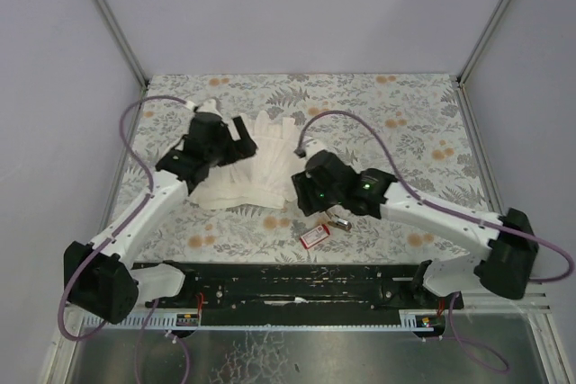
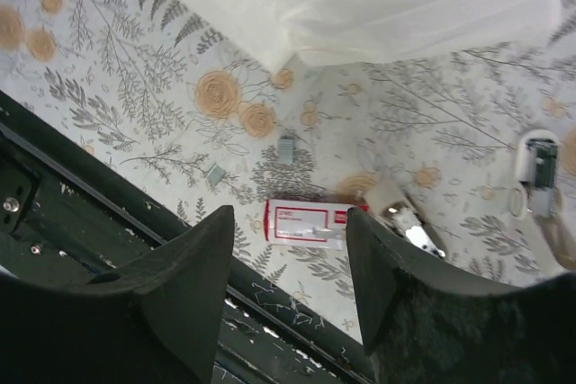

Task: Load the staples into the stapler

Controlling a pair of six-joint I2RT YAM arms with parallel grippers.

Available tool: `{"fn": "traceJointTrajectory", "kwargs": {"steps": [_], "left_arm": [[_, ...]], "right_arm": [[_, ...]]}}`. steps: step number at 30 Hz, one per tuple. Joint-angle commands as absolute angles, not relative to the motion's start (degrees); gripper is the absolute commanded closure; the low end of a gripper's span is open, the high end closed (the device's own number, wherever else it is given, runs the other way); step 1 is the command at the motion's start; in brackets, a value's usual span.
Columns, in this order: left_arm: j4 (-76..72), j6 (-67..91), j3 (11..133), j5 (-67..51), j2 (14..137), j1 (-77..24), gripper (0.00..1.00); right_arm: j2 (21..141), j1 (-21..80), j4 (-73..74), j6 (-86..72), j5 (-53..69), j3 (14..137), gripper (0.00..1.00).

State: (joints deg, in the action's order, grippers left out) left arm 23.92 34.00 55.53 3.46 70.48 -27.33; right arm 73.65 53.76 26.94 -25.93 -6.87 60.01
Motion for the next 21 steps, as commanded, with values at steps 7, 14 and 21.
{"fn": "traceJointTrajectory", "kwargs": {"steps": [7, 14, 21], "left_arm": [[16.30, 16.93, 55.32, 2.04, 60.55, -7.94, 0.05], [13.91, 14.64, 51.15, 7.80, 56.18, -7.91, 0.03], [14.68, 14.59, 51.41, 7.54, 57.27, -7.91, 0.03]], "right_arm": [[93.69, 62.22, 30.02, -27.88, -14.17, 71.06, 0.46], [103.08, 62.17, 29.27, -26.65, -13.39, 73.47, 0.49], [107.69, 62.22, 28.79, -26.72, -15.63, 73.98, 0.53]]}}
